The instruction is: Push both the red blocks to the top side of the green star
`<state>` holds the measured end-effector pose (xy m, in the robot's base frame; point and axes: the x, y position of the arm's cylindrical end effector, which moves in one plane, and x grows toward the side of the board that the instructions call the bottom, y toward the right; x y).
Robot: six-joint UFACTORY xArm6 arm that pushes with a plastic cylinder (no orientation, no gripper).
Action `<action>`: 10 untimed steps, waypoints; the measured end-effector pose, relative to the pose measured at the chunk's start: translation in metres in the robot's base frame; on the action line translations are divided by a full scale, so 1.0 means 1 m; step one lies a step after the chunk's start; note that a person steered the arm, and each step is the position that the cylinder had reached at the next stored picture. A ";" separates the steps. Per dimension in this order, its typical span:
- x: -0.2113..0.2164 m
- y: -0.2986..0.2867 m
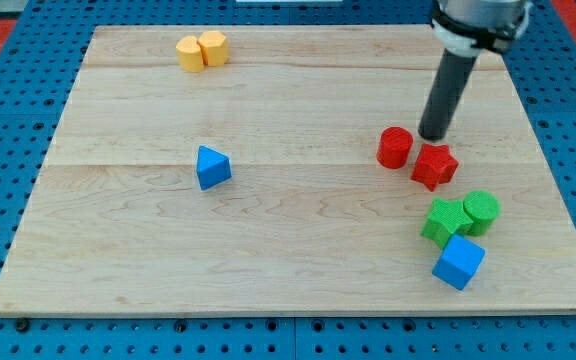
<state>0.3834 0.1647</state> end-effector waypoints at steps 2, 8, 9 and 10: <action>0.033 -0.048; 0.101 -0.059; 0.071 -0.059; 0.063 -0.073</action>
<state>0.4469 0.0915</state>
